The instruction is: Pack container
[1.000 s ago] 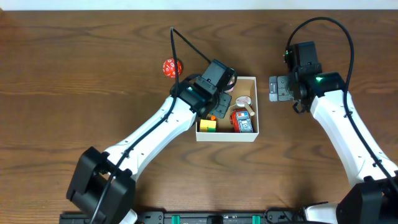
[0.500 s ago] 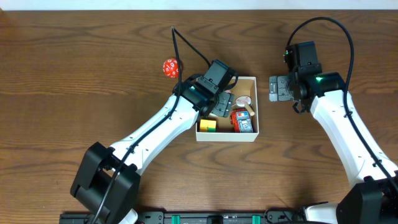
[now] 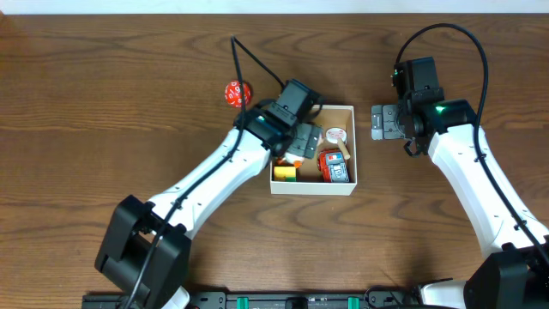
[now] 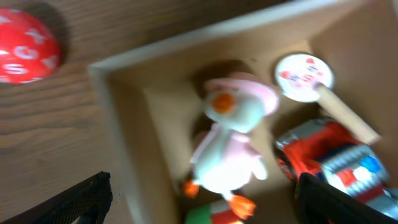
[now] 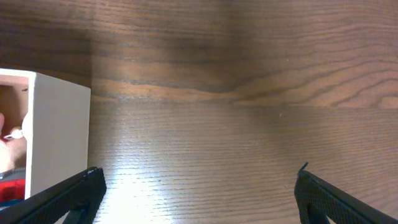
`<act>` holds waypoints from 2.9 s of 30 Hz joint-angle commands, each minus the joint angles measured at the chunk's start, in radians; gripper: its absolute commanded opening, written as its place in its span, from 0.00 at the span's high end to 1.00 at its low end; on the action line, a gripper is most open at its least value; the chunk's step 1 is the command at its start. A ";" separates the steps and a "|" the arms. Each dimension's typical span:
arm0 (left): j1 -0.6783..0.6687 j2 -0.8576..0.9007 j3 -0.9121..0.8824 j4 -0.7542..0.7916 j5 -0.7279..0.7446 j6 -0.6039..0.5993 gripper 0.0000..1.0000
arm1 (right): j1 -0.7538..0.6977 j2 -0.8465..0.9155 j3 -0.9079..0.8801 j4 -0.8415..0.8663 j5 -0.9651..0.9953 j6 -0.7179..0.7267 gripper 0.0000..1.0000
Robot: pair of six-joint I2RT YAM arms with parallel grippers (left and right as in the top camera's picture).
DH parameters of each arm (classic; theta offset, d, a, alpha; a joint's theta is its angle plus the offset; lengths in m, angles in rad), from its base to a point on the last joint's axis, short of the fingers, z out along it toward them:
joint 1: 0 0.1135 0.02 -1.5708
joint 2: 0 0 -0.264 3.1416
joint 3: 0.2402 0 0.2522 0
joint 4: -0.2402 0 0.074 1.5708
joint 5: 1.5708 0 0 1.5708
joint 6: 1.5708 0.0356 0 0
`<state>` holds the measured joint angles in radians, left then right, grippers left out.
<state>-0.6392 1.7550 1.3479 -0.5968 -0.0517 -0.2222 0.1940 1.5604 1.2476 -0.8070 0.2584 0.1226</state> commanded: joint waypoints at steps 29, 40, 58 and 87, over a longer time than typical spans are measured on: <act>0.341 0.072 0.005 0.384 -0.140 0.095 0.02 | -0.003 -0.008 0.005 0.000 0.003 0.011 0.01; 0.364 0.263 0.005 0.517 -0.059 0.125 0.02 | -0.003 -0.008 0.005 0.000 0.003 0.011 0.01; 0.372 0.346 0.005 0.576 -0.057 0.125 0.01 | -0.003 -0.008 0.005 0.000 0.002 0.011 0.01; 0.381 0.347 0.004 0.553 -0.057 0.171 0.76 | -0.003 -0.008 0.005 0.000 0.003 0.011 0.01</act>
<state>-0.2634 2.0918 1.3479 -0.0299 -0.1078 -0.0910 0.1940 1.5604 1.2476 -0.8070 0.2584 0.1226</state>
